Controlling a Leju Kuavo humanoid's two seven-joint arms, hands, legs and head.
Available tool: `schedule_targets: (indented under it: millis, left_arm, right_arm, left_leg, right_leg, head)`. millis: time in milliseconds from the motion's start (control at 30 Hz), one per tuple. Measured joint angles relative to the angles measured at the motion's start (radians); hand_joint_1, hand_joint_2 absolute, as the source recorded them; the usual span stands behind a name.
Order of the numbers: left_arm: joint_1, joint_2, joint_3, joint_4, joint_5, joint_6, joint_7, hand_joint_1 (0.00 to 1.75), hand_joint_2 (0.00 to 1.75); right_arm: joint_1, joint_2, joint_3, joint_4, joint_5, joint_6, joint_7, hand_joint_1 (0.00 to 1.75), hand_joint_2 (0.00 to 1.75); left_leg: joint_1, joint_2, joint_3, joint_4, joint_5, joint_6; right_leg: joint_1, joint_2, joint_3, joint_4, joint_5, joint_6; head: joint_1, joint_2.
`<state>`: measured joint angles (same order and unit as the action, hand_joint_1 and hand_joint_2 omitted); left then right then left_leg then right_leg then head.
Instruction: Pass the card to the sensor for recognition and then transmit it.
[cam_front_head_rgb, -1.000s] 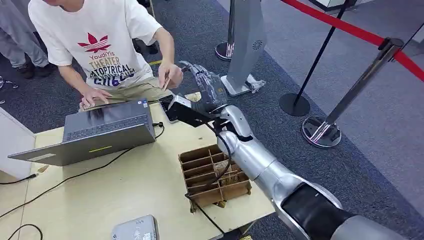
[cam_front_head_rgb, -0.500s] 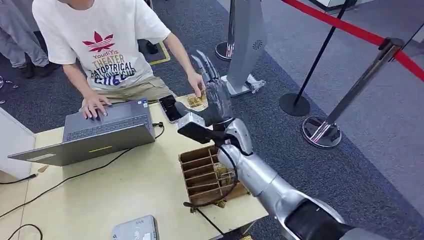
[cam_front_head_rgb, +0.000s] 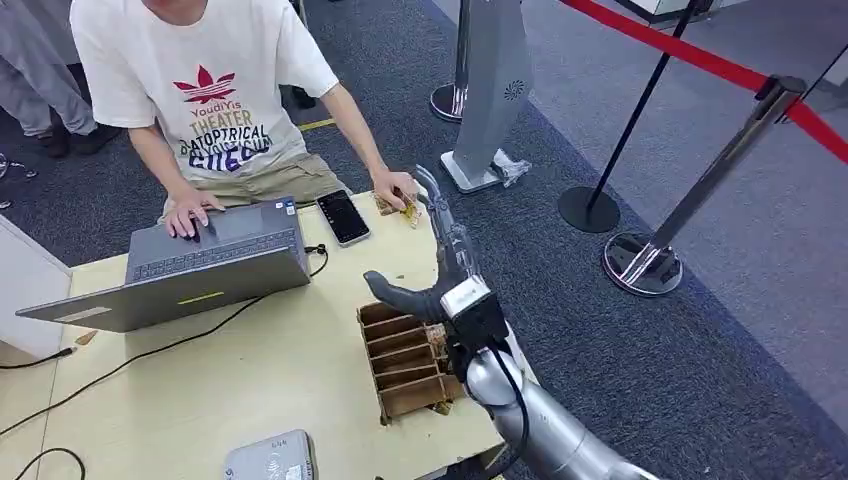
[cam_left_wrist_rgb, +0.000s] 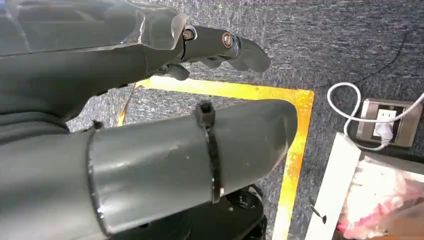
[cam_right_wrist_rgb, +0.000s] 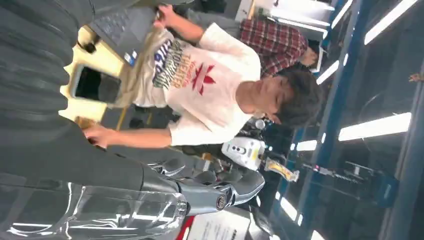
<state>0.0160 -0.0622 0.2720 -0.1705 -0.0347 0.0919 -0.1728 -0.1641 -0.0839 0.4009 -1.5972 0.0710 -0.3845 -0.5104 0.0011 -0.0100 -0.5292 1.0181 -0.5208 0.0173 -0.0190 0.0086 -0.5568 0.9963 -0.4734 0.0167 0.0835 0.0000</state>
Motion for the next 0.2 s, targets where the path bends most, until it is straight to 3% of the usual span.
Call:
schedule_targets:
  millis: [200]
  left_arm:
    - [-0.001, -0.002, 0.0, 0.0, -0.002, 0.013, 0.0, 0.0, 0.0]
  right_arm:
    - [0.059, 0.0, 0.006, -0.011, 0.0, 0.008, -0.004, 0.0, 1.75]
  left_leg:
    - [0.0, 0.0, 0.0, 0.0, 0.0, 0.0]
  right_leg:
    - [0.0, 0.0, 0.0, 0.0, 0.0, 0.0]
  head:
    - [0.0, 0.0]
